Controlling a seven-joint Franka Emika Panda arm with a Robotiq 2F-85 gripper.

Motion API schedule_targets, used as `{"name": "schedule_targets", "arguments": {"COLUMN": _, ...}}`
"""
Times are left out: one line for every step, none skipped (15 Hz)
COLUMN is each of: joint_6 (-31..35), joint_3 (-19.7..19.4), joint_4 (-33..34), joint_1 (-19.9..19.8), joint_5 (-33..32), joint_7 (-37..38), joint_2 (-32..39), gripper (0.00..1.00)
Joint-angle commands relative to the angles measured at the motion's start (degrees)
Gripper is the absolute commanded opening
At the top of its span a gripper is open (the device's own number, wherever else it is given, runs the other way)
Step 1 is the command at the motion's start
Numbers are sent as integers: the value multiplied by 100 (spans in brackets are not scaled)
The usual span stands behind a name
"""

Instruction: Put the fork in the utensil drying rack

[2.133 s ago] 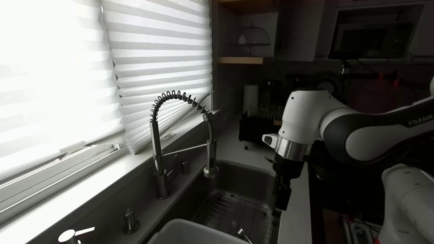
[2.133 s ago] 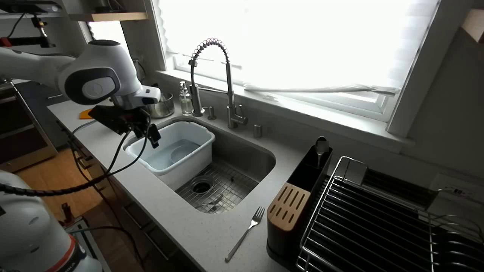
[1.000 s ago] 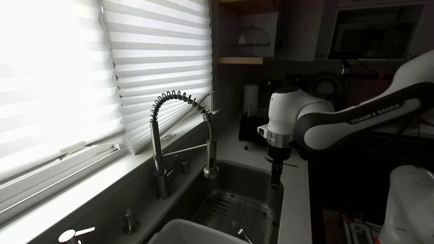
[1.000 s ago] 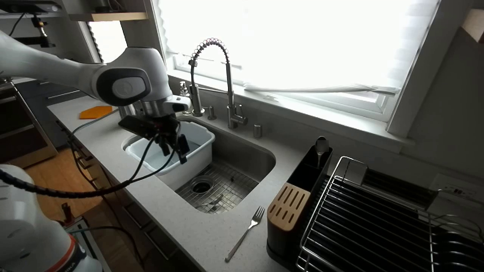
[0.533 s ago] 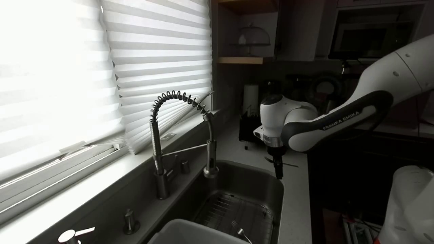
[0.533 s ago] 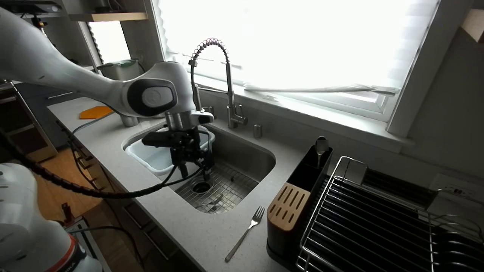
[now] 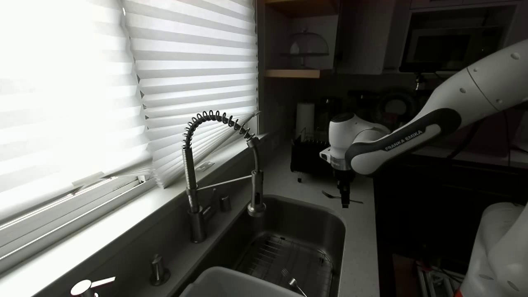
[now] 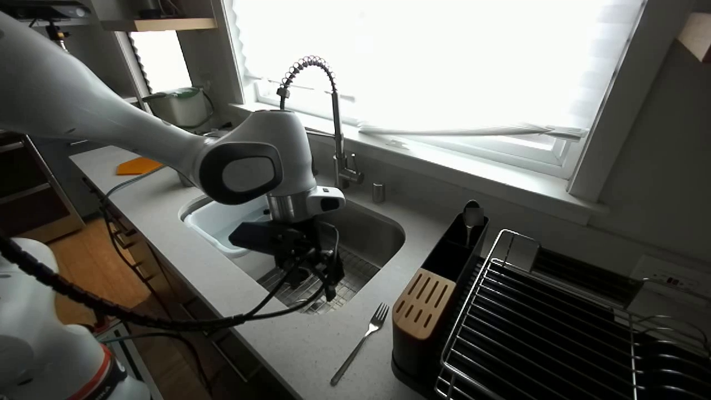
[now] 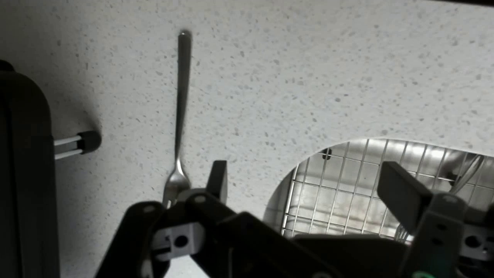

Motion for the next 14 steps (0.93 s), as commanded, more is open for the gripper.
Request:
{"name": "schedule_targets", "arguments": {"joint_6": 618, "joint_3": -575, "joint_4": -16, "joint_1": -110, "joint_5": 555, "joint_7": -821, "joint_2": 42, "gripper": 100}}
{"name": "schedule_targets", "arguments": {"joint_6": 723, "joint_3": -711, "joint_4": -11, "joint_1": -98, "joint_5": 814, "joint_7": -995, "joint_2": 45, "gripper": 100}}
{"name": "schedule_targets", "arguments": {"joint_6": 474, "joint_3": -415, "joint_4": -1, "joint_1": -141, "joint_5": 438, "joint_7": -601, "joint_2": 6, "gripper": 100}}
{"name": "schedule_targets", "arguments": {"joint_6": 571, "joint_3": -544, "joint_4": 0, "joint_1": -156, "joint_5": 605, "joint_7": -788, "joint_2": 6, "gripper": 100}}
{"name": "schedule_targets", "arguments": {"joint_6": 616, "joint_3": -613, "joint_4": 0, "joint_1": -165, "joint_5": 682, "joint_7": -880, "joint_2": 6, "gripper": 100}}
{"name": "schedule_targets", "arguments": {"joint_6": 626, "joint_3": -633, "joint_4": -1, "joint_1": -166, "joint_5": 715, "joint_7": -903, "joint_2": 7, "gripper": 100}}
{"name": "schedule_targets", "arguments": {"joint_6": 629, "joint_3": -631, "joint_4": -1, "joint_1": -162, "joint_5": 731, "joint_7": -903, "joint_2": 7, "gripper": 100}}
{"name": "schedule_targets", "arguments": {"joint_6": 630, "joint_3": -628, "joint_4": -1, "joint_1": -157, "joint_5": 738, "joint_7": -903, "joint_2": 7, "gripper": 100}}
{"name": "schedule_targets", "arguments": {"joint_6": 868, "joint_3": -642, "joint_4": 44, "joint_1": -221, "joint_5": 682, "joint_7": -729, "joint_2": 152, "gripper": 100}}
{"name": "schedule_targets", "arguments": {"joint_6": 977, "joint_3": -676, "joint_4": 63, "joint_1": -237, "joint_5": 727, "joint_7": -683, "joint_2": 211, "gripper": 100}}
{"name": "schedule_targets", "arguments": {"joint_6": 1205, "joint_3": -729, "joint_4": 60, "joint_1": -271, "joint_5": 767, "joint_7": -641, "joint_2": 269, "gripper": 100}}
{"name": "schedule_targets", "arguments": {"joint_6": 1311, "joint_3": -773, "joint_4": 81, "joint_1": -291, "joint_5": 820, "joint_7": -647, "joint_2": 338, "gripper": 100}}
{"name": "schedule_targets", "arguments": {"joint_6": 1432, "joint_3": -839, "joint_4": 97, "joint_1": -304, "joint_5": 931, "joint_7": -703, "joint_2": 427, "gripper": 100}}
{"name": "schedule_targets", "arguments": {"joint_6": 1535, "joint_3": -857, "joint_4": 99, "joint_1": -342, "joint_5": 978, "joint_7": -664, "joint_2": 486, "gripper": 100}}
